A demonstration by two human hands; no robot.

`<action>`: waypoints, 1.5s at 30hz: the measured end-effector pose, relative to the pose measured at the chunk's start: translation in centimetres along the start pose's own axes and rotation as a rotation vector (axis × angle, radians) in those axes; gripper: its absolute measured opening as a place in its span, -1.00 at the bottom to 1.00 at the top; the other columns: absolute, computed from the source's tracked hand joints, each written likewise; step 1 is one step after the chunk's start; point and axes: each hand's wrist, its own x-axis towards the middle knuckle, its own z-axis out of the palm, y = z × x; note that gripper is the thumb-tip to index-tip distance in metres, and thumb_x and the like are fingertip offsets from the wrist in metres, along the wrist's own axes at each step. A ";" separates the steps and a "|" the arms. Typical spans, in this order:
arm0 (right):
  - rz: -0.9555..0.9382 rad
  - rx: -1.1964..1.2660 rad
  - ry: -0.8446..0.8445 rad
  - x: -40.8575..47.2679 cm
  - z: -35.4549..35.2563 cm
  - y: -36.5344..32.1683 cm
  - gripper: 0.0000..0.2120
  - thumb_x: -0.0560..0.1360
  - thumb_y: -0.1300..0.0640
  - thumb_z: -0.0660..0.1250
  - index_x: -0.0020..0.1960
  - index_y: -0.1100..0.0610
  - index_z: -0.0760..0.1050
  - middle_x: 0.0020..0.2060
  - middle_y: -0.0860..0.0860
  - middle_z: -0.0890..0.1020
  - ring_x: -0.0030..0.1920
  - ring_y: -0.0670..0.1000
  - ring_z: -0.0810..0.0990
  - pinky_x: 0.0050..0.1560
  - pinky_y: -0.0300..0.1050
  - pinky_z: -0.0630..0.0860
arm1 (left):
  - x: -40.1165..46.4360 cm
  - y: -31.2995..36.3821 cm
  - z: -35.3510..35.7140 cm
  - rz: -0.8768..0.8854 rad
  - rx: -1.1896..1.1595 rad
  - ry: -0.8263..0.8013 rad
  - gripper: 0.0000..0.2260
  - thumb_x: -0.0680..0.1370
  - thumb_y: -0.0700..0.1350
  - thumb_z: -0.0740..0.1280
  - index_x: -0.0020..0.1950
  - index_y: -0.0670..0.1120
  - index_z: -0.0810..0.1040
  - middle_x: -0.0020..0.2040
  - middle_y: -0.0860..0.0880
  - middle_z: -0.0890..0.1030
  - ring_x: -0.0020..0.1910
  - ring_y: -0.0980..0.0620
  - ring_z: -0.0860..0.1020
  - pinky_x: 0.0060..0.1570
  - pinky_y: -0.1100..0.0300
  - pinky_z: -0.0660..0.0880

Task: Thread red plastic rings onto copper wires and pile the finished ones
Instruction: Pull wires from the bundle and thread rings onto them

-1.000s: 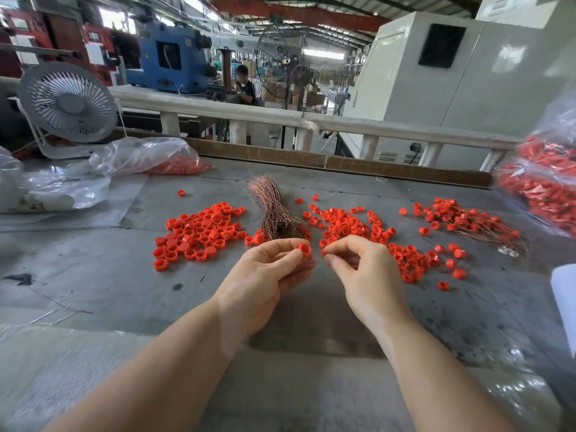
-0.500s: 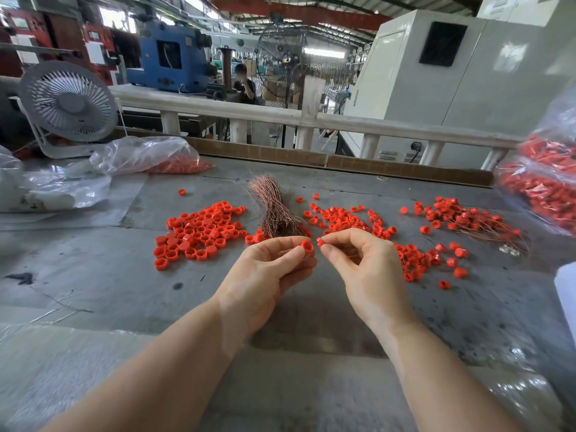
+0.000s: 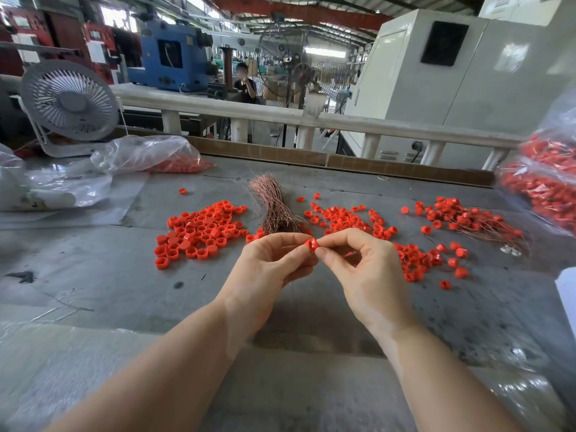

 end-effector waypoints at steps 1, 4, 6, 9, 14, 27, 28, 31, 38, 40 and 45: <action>-0.001 -0.009 -0.004 0.0 0.0 0.0 -0.82 0.41 0.25 0.44 -0.21 -0.03 0.59 -0.29 -0.13 0.64 -0.26 -0.15 0.58 -0.22 -0.39 0.45 | 0.0 0.0 0.0 0.008 0.010 0.001 -0.91 0.47 -0.29 0.32 -0.10 -0.15 0.61 -0.23 -0.07 0.66 -0.24 0.09 0.62 -0.15 0.29 0.58; -0.007 -0.011 -0.004 -0.1 0.0 0.0 -0.81 0.41 0.26 0.44 -0.21 -0.04 0.58 -0.28 -0.11 0.64 -0.25 -0.13 0.58 -0.21 -0.34 0.48 | -0.1 -0.1 -0.1 0.030 0.032 0.004 -0.91 0.47 -0.28 0.33 -0.10 -0.14 0.61 -0.22 -0.06 0.67 -0.22 0.08 0.62 -0.15 0.29 0.58; -0.019 -0.012 0.004 -0.1 0.0 0.0 -0.79 0.40 0.27 0.44 -0.21 -0.04 0.58 -0.27 -0.10 0.64 -0.24 -0.13 0.58 -0.20 -0.35 0.48 | -0.1 -0.1 0.0 0.038 0.031 0.007 -0.90 0.46 -0.28 0.33 -0.11 -0.13 0.62 -0.23 -0.06 0.67 -0.22 0.08 0.62 -0.16 0.29 0.58; -0.032 -0.012 0.019 -0.1 0.0 0.0 -0.82 0.41 0.28 0.44 -0.20 -0.01 0.59 -0.26 -0.09 0.64 -0.23 -0.13 0.59 -0.20 -0.37 0.47 | -0.1 -0.1 0.0 0.048 0.027 0.014 -0.89 0.46 -0.28 0.34 -0.13 -0.11 0.62 -0.23 -0.06 0.67 -0.22 0.07 0.62 -0.18 0.30 0.57; -0.052 -0.016 0.028 -0.2 0.0 0.2 -0.80 0.40 0.28 0.44 -0.20 -0.01 0.58 -0.26 -0.09 0.64 -0.22 -0.14 0.59 -0.20 -0.39 0.46 | -0.1 -0.2 -0.2 0.059 0.041 0.010 -0.90 0.44 -0.25 0.36 -0.14 -0.09 0.64 -0.22 -0.07 0.67 -0.21 0.06 0.63 -0.17 0.30 0.56; -0.113 -0.046 0.036 -0.2 0.2 0.6 -0.84 0.38 0.32 0.45 -0.20 0.07 0.61 -0.26 -0.07 0.62 -0.22 -0.14 0.56 -0.23 -0.43 0.41 | -0.2 -0.1 -0.1 0.082 0.105 0.002 -0.85 0.49 -0.31 0.32 -0.12 -0.09 0.62 -0.24 -0.04 0.68 -0.24 0.09 0.62 -0.17 0.31 0.57; -0.119 -0.052 0.033 -0.2 0.2 0.6 -0.85 0.38 0.32 0.45 -0.20 0.08 0.61 -0.26 -0.08 0.62 -0.21 -0.14 0.56 -0.23 -0.43 0.41 | -0.2 -0.1 -0.1 0.083 0.108 0.004 -0.85 0.49 -0.31 0.32 -0.12 -0.09 0.62 -0.25 -0.04 0.68 -0.25 0.09 0.62 -0.18 0.31 0.56; -0.143 -0.071 0.027 -0.2 0.2 0.6 -0.86 0.38 0.33 0.45 -0.20 0.10 0.61 -0.26 -0.08 0.61 -0.20 -0.14 0.55 -0.21 -0.44 0.40 | -0.2 -0.1 -0.1 0.082 0.115 0.007 -0.85 0.50 -0.32 0.31 -0.11 -0.10 0.62 -0.25 -0.03 0.68 -0.25 0.10 0.62 -0.19 0.32 0.56; -0.170 -0.082 0.009 -0.1 0.1 0.6 -0.87 0.38 0.35 0.43 -0.20 0.14 0.61 -0.24 -0.08 0.60 -0.17 -0.14 0.55 -0.18 -0.38 0.44 | -0.3 0.0 -0.1 0.082 0.131 0.008 -0.86 0.50 -0.31 0.31 -0.10 -0.11 0.62 -0.25 -0.05 0.67 -0.26 0.11 0.62 -0.21 0.33 0.55; -0.175 -0.078 0.003 -0.1 0.1 0.6 -0.87 0.38 0.36 0.43 -0.20 0.14 0.61 -0.24 -0.08 0.60 -0.17 -0.14 0.55 -0.16 -0.36 0.45 | -0.3 0.0 -0.1 0.081 0.141 0.010 -0.87 0.50 -0.31 0.31 -0.09 -0.12 0.62 -0.24 -0.06 0.67 -0.26 0.10 0.62 -0.20 0.33 0.55; -0.197 -0.072 -0.008 0.0 0.0 0.8 -0.88 0.38 0.36 0.41 -0.19 0.16 0.61 -0.23 -0.07 0.60 -0.16 -0.14 0.56 -0.14 -0.32 0.48 | -0.3 0.1 -0.1 0.070 0.146 0.012 -0.86 0.50 -0.31 0.31 -0.10 -0.12 0.63 -0.24 -0.09 0.66 -0.27 0.10 0.61 -0.21 0.33 0.55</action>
